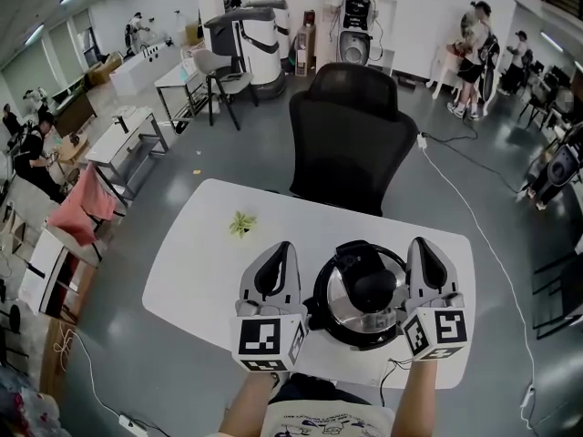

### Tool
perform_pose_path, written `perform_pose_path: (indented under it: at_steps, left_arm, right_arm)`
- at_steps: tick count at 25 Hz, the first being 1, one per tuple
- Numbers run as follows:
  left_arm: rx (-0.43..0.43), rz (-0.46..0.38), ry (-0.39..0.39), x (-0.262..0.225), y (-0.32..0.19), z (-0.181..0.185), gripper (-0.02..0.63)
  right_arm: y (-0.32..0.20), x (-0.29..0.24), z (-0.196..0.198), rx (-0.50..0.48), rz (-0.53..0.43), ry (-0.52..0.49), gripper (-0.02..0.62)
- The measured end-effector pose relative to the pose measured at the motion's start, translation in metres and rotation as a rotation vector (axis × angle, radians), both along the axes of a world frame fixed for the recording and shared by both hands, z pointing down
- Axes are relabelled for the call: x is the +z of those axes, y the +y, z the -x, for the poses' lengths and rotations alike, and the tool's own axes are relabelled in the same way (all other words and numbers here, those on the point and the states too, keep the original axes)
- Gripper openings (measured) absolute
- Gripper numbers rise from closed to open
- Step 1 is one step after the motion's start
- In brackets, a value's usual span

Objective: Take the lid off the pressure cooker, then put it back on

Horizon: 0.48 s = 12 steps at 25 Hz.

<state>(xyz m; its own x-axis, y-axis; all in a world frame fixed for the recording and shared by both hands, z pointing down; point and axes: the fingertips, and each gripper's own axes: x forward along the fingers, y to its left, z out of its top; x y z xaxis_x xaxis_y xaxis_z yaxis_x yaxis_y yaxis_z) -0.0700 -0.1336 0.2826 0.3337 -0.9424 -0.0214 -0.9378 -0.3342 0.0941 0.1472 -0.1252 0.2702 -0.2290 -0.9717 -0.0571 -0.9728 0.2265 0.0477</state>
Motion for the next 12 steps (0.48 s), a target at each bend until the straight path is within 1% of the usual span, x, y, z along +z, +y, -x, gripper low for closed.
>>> perform_pose_path:
  at_steps: [4,12]
  left_arm:
    - [-0.010,0.001,-0.014,0.002,0.001,-0.002,0.014]
    - [-0.020,-0.005,-0.013,0.000,0.003,-0.005,0.014]
  right_arm:
    - [0.003,0.005,-0.001,0.004,0.012,-0.011,0.010]
    - [0.009,0.011,-0.006,0.023,0.024,-0.011,0.009]
